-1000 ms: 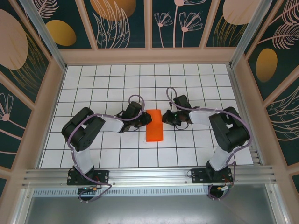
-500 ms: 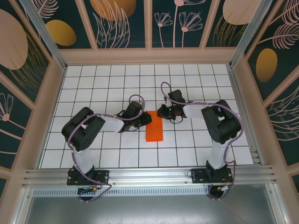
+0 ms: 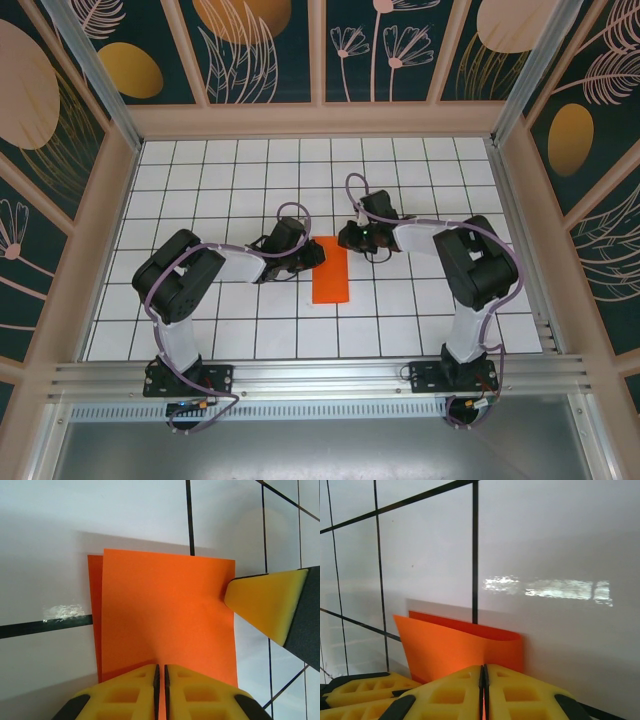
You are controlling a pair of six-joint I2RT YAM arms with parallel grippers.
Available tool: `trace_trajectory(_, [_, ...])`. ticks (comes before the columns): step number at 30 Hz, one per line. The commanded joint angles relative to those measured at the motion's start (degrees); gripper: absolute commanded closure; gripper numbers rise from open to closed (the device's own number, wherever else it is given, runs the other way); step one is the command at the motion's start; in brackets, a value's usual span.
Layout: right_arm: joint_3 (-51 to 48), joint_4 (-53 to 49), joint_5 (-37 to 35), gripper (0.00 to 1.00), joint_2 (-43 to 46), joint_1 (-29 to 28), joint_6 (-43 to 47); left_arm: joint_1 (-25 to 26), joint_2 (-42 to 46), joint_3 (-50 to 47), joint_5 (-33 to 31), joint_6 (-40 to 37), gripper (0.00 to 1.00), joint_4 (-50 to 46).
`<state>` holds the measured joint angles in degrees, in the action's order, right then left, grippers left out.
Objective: Fold a paper plane with a square sheet of paper (pick it up from the middle)
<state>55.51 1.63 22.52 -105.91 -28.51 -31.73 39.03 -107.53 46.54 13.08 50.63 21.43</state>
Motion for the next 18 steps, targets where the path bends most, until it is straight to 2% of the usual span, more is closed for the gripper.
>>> trace_trajectory(1, [2.04, 1.3, 0.85, 0.87, -1.06, -0.56, -0.09, -0.01, -6.99, -2.17, -4.37, -2.2, 0.86, -10.63])
trace_trajectory(4, [2.58, 1.75, 1.13, 0.87, -3.54, -0.34, -0.27, -0.04, -6.9, -2.3, -4.37, -2.12, 0.86, -10.69])
trace_trajectory(11, [3.3, 0.54, -3.35, 0.87, -5.78, 2.06, -0.42, -0.05, -6.91, -2.37, -4.47, -2.38, 0.86, -10.71])
trace_trajectory(18, [3.33, -0.39, -6.75, 0.87, -0.37, 2.54, -5.1, -0.05, -6.82, -2.51, -4.64, -2.47, 0.86, -10.8])
